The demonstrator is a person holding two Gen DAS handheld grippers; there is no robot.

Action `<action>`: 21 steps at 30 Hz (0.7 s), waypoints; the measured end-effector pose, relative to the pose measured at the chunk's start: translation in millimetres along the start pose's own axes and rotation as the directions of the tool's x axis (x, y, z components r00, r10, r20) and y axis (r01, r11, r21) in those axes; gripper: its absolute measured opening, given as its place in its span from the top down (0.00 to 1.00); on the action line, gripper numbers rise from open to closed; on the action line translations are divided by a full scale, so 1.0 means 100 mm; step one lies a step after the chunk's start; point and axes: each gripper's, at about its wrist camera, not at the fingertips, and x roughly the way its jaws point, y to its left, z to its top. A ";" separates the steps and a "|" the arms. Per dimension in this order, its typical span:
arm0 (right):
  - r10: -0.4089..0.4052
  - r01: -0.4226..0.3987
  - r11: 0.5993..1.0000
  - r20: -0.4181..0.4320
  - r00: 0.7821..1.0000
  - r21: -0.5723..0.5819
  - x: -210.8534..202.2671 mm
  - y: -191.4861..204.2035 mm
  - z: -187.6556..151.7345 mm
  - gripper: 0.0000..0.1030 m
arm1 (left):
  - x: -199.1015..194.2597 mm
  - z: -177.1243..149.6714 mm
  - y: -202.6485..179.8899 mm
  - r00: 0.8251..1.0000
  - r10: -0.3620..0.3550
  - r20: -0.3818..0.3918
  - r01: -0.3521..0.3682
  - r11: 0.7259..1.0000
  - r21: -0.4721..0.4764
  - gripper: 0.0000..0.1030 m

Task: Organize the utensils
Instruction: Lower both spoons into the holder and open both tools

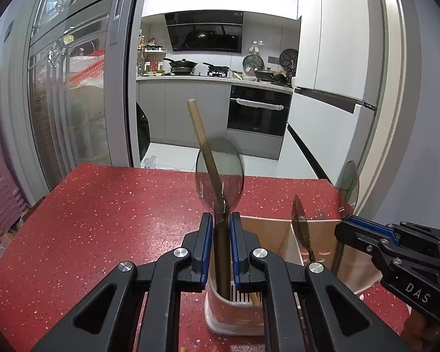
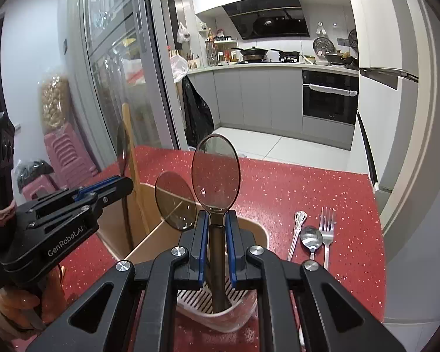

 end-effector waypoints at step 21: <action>0.022 -0.025 0.995 0.028 0.999 0.093 -0.69 0.12 -0.04 0.48 | -0.60 -0.03 0.20 1.000 0.026 0.001 -0.026 0.999 -0.026 0.65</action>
